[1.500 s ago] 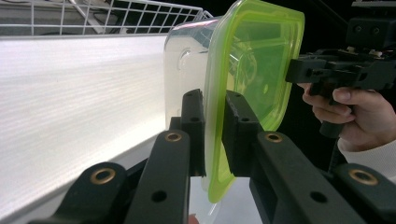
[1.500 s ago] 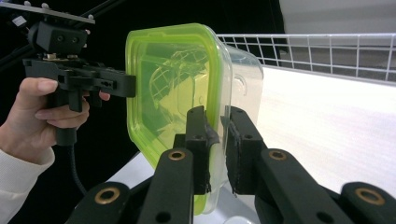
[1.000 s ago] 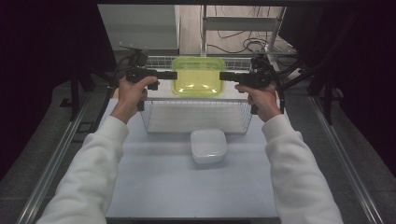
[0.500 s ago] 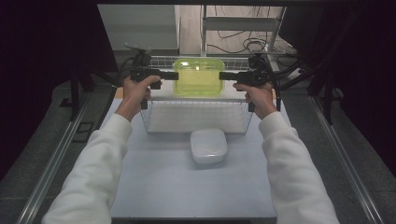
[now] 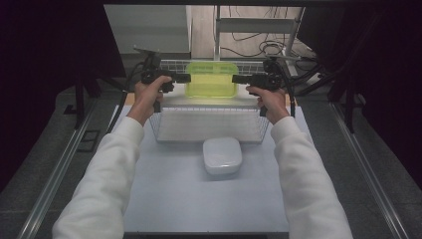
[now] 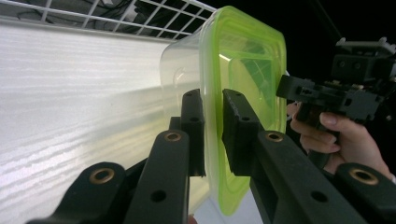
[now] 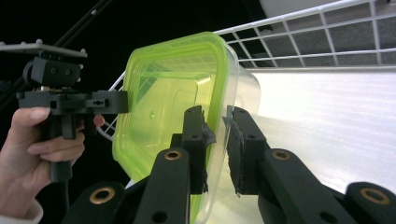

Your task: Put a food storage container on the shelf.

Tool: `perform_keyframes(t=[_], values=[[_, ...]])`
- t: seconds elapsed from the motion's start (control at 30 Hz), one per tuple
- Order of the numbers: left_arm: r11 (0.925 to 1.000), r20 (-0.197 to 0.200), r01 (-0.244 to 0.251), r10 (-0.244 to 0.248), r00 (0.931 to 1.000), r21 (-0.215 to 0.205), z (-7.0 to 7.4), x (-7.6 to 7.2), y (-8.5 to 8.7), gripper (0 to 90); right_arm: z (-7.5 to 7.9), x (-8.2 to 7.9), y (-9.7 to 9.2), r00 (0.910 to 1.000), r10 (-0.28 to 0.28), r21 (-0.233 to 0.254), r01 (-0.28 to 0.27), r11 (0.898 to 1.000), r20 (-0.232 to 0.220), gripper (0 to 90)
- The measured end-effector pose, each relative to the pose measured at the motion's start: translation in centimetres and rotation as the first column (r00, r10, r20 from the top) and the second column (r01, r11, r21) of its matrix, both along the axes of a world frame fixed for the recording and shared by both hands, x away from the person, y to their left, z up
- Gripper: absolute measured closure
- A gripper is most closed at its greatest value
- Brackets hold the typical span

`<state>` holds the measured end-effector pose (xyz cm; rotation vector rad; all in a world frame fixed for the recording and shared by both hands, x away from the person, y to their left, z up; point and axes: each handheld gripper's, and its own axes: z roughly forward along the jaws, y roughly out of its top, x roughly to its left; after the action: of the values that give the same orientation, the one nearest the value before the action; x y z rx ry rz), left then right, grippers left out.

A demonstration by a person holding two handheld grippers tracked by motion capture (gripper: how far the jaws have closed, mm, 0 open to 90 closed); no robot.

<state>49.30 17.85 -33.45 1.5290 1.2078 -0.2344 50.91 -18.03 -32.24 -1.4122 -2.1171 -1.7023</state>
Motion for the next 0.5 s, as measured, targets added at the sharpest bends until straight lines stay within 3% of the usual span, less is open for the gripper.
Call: perform_keyframes(t=[0.23, 0.3, 0.37, 0.4, 0.5], values=[[0.9978, -0.059, -0.013, 0.009, 0.9982, -0.066, -0.7, 1.3, 0.3, 78.0, -0.2, 1.2, 0.6, 0.9963, -0.057, -0.01, 0.057, 0.998, -0.063, 73.9], [0.9948, -0.094, -0.028, 0.019, 0.9954, -0.098, -1.2, 1.9, 0.4, 77.1, -0.4, 1.6, 0.8, 0.9927, -0.078, -0.005, 0.077, 0.997, -0.092, 72.9], [0.9939, -0.103, -0.032, 0.021, 0.9944, -0.105, -1.4, 2.0, 0.4, 76.6, -0.4, 1.8, 0.8, 0.99, -0.085, -0.004, 0.086, 0.996, -0.113, 72.6], [0.9923, -0.121, -0.037, 0.023, 0.9924, -0.118, -1.6, 2.3, 0.5, 76.0, -0.5, 2.1, 0.9, 0.9841, -0.099, 0.0, 0.1, 0.995, -0.147, 72.1], [0.9899, -0.142, -0.032, 0.012, 0.9898, -0.138, -1.9, 2.7, 0.6, 75.4, -0.5, 2.4, 1.0, 0.9791, -0.112, -0.001, 0.113, 0.994, -0.17, 71.4]])
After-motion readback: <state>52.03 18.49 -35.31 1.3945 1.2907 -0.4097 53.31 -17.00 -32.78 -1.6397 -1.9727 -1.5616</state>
